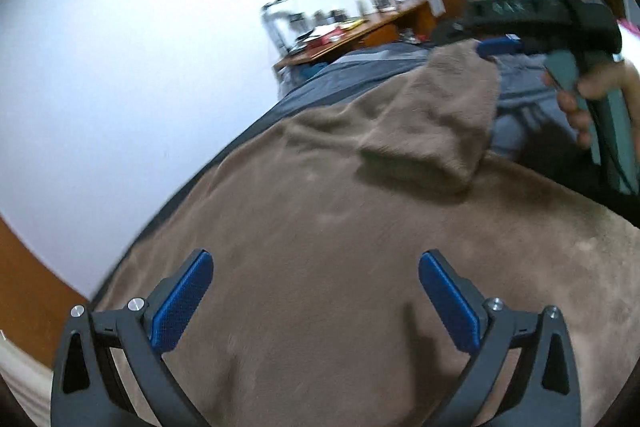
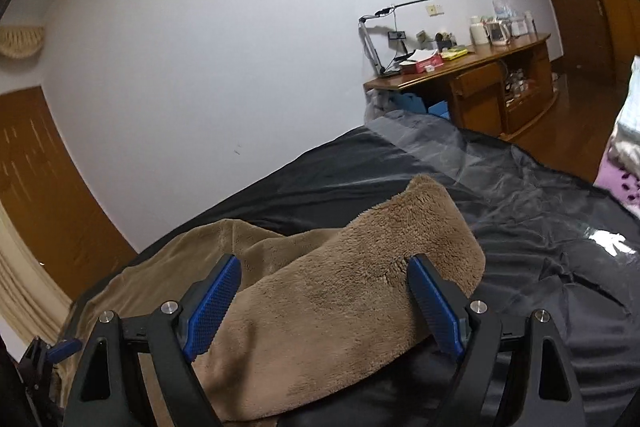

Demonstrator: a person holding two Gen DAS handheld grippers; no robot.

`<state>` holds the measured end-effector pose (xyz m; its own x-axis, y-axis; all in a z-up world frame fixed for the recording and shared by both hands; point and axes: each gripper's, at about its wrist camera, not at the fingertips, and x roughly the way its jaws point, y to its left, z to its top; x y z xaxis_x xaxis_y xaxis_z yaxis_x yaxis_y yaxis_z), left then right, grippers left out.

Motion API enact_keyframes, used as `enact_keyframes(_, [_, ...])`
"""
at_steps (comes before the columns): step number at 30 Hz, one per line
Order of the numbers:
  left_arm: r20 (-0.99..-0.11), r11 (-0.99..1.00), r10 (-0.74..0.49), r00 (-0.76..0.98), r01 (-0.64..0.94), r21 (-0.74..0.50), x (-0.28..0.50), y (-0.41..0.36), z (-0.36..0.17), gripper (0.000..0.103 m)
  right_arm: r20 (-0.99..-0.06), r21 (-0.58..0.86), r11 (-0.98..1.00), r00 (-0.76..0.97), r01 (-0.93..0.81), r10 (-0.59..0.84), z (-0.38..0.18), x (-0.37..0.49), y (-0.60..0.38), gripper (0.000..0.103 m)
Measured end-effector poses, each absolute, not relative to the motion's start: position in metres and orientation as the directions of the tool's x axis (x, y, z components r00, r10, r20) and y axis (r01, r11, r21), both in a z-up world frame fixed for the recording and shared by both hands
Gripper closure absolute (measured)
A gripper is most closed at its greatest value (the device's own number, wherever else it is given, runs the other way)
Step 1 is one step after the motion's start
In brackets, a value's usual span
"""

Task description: Fold clothes

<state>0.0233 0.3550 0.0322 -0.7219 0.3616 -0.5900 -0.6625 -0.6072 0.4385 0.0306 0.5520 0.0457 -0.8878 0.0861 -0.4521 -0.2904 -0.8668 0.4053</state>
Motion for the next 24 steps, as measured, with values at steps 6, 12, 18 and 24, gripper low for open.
enact_keyframes(6, [-0.557,-0.435,0.381,-0.738,-0.675,0.596,0.030,0.409,0.022,0.000,-0.352,0.386,-0.864,-0.917,-0.324,0.187,0.067,0.065,0.555,0.016])
enact_keyframes(12, [-0.615,-0.262,0.409,-0.674,-0.732,0.628,0.038,0.438,0.007,0.000,-0.368,0.404,-0.825,-0.896,-0.394,0.248,0.070,0.075,0.569,0.016])
enact_keyframes(18, [-0.671,-0.231,0.432,-0.603,-0.793,0.564,0.030,0.455,0.005,0.001,-0.343,0.445,-0.818,-0.913,-0.364,0.219,0.070,0.081,0.574,0.016])
enact_keyframes(24, [-0.791,-0.236,0.434,-0.431,-0.902,0.362,0.004,0.465,0.011,0.035,-0.341,0.430,-0.841,-0.922,-0.328,0.185,0.072,0.079,0.565,0.016])
